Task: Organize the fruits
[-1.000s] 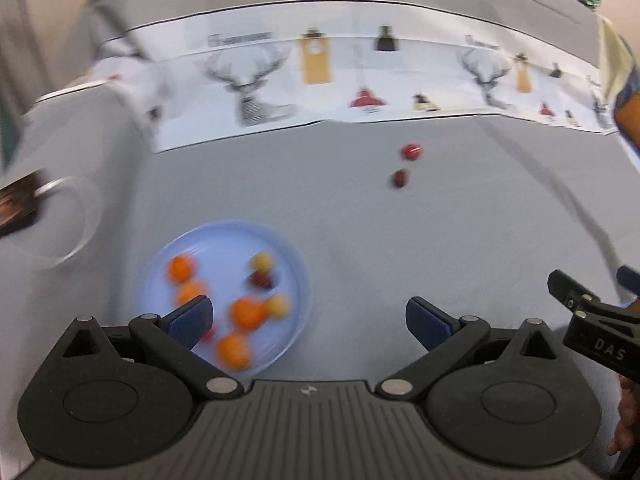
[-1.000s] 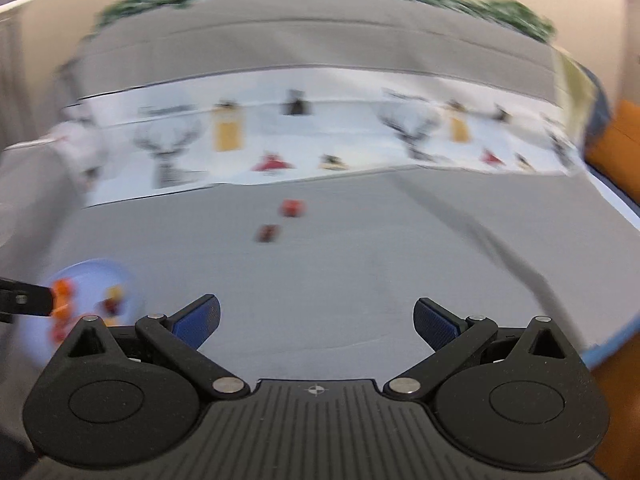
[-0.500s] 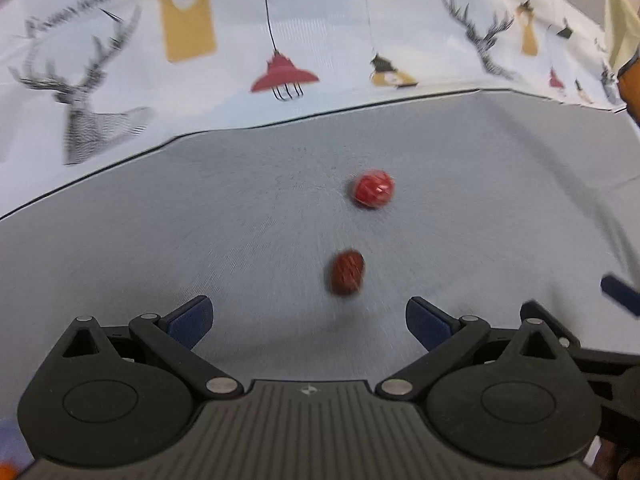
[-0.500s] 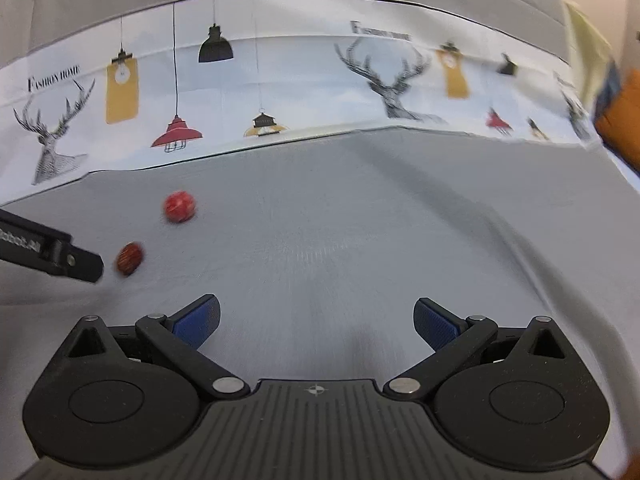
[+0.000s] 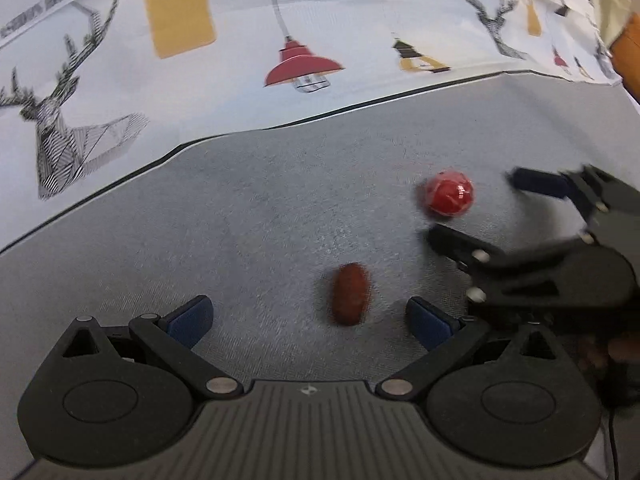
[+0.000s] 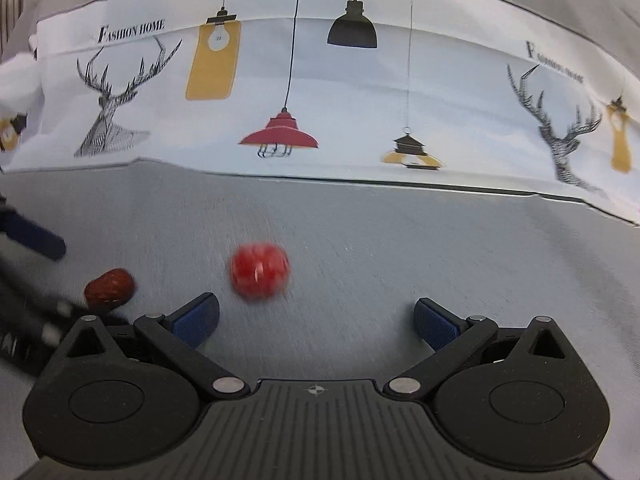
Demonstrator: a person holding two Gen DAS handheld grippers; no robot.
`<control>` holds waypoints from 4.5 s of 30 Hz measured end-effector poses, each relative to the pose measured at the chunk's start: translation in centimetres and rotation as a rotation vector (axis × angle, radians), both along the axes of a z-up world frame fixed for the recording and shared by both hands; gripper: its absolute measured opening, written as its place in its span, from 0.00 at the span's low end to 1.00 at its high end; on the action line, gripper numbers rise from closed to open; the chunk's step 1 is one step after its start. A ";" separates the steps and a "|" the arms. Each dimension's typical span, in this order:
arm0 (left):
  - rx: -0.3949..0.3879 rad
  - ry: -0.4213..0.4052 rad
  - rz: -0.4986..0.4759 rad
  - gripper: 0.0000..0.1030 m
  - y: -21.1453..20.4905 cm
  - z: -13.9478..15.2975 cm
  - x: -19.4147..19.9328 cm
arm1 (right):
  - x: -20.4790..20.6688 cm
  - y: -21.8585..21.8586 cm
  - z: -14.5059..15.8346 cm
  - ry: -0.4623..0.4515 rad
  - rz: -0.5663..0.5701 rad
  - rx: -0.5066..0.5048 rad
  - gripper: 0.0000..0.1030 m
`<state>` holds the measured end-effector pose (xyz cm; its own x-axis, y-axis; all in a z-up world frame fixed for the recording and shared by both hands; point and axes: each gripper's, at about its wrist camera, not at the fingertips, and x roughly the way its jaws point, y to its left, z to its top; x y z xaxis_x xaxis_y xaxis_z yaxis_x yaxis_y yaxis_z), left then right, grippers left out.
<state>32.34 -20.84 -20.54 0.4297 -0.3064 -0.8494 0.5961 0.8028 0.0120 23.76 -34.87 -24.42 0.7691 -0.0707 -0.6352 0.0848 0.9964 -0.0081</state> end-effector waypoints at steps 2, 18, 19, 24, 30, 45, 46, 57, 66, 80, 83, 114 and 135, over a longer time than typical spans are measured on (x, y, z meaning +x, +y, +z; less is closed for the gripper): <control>-0.019 -0.022 -0.036 0.83 -0.4 0.3 -0.4 | 0.5 0.0 0.1 -0.008 0.007 0.006 0.93; -0.097 -0.040 0.000 0.27 4.5 7.6 -7.6 | -6.4 0.9 6.3 -0.043 -0.121 0.077 0.30; -0.103 -0.036 0.013 0.27 5.5 8.7 -9.0 | -8.0 1.3 7.6 -0.060 -0.132 0.085 0.30; -0.082 -0.038 0.083 0.27 10.8 14.0 -16.9 | -16.2 5.0 13.6 -0.143 -0.109 0.101 0.30; -0.019 -0.031 0.192 0.27 17.9 18.1 -25.6 | -25.3 11.8 19.1 -0.159 0.033 0.163 0.30; -0.038 -0.058 0.355 0.27 28.3 20.2 -39.5 | -39.1 23.4 23.1 -0.120 0.269 0.109 0.30; -0.047 -0.063 0.359 0.27 28.6 20.4 -39.8 | -39.4 23.6 23.4 -0.124 0.267 0.107 0.30; -0.094 -0.084 0.386 0.27 29.7 21.4 -40.6 | -40.2 24.9 24.3 -0.145 0.284 0.061 0.30; -0.076 -0.070 0.385 0.27 29.4 20.8 -39.1 | -38.9 25.3 23.7 -0.111 0.286 0.049 0.30; -0.055 -0.038 0.404 0.27 28.7 19.4 -30.1 | -30.9 26.1 21.8 -0.049 0.302 0.082 0.30; -0.048 -0.040 0.400 0.27 28.1 19.0 -27.6 | -28.2 26.4 21.1 -0.037 0.306 0.088 0.30; 0.021 -0.031 0.383 1.00 25.2 10.4 -15.0 | -13.8 28.0 9.9 0.162 0.366 0.034 0.77; 0.105 -0.062 0.442 1.00 28.3 15.2 -31.2 | -28.6 27.8 16.5 0.098 0.169 -0.004 0.98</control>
